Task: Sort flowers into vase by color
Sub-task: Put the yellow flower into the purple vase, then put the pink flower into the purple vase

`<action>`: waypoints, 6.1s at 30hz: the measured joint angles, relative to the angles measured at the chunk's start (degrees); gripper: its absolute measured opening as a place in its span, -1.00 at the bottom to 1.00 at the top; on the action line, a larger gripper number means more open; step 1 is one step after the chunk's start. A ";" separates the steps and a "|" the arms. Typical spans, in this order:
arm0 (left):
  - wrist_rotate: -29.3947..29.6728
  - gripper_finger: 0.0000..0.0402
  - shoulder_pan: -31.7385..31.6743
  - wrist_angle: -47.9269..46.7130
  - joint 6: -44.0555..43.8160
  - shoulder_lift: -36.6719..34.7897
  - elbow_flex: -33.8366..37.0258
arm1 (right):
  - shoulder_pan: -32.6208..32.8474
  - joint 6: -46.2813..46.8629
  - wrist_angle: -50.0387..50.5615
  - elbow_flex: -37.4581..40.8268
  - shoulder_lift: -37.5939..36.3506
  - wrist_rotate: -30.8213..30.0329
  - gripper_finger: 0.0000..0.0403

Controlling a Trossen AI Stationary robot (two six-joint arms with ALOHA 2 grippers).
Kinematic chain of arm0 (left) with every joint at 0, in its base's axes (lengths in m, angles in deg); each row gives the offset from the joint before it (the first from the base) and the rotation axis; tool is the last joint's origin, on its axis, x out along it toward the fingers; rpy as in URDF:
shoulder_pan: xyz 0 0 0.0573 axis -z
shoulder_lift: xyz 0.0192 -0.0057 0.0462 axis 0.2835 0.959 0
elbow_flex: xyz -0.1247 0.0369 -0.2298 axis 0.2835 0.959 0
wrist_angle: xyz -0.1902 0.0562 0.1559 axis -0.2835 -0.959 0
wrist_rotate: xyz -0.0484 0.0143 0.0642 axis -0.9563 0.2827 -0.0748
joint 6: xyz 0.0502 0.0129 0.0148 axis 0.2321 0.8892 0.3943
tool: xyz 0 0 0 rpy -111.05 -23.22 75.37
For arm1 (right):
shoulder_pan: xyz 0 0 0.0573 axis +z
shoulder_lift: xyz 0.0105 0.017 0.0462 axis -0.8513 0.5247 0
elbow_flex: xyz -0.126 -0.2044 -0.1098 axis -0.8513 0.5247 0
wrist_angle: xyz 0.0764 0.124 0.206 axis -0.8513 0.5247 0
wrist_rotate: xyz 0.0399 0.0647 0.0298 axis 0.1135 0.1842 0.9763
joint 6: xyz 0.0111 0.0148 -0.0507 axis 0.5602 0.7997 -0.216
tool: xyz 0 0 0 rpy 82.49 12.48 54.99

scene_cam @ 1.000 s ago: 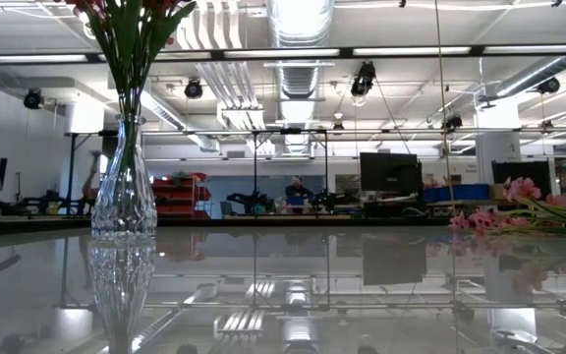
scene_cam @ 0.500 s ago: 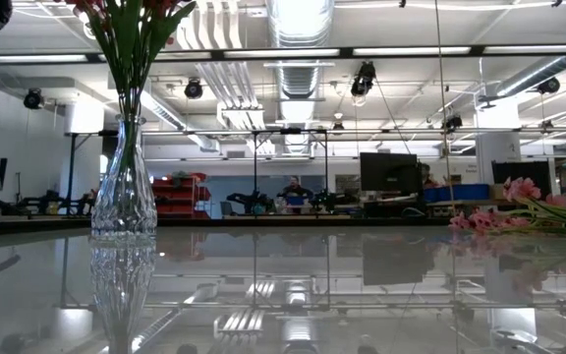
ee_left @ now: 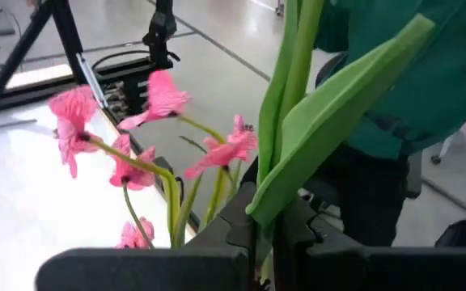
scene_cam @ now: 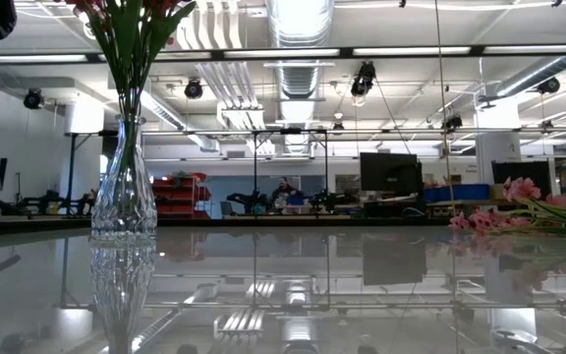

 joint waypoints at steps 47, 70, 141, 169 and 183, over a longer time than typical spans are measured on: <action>10.38 -0.96 6.54 -3.47 -25.96 4.14 11.17 | -1.14 6.76 7.20 -0.02 -0.09 -4.30 0.28; -0.15 0.33 6.47 -10.94 -43.93 3.83 -6.46 | -13.69 34.48 42.56 5.80 -0.02 5.65 0.52; 14.74 -0.95 6.65 -22.89 -20.31 6.40 -23.00 | -19.45 80.36 67.07 43.47 -17.57 24.87 0.59; 13.38 -1.00 -8.74 -25.33 -13.41 9.05 -19.89 | -31.83 73.99 65.61 52.96 -23.71 31.70 0.32; 16.67 -0.99 -8.74 -27.17 -13.14 10.13 -19.83 | -29.23 81.91 76.17 56.08 -20.36 36.48 0.11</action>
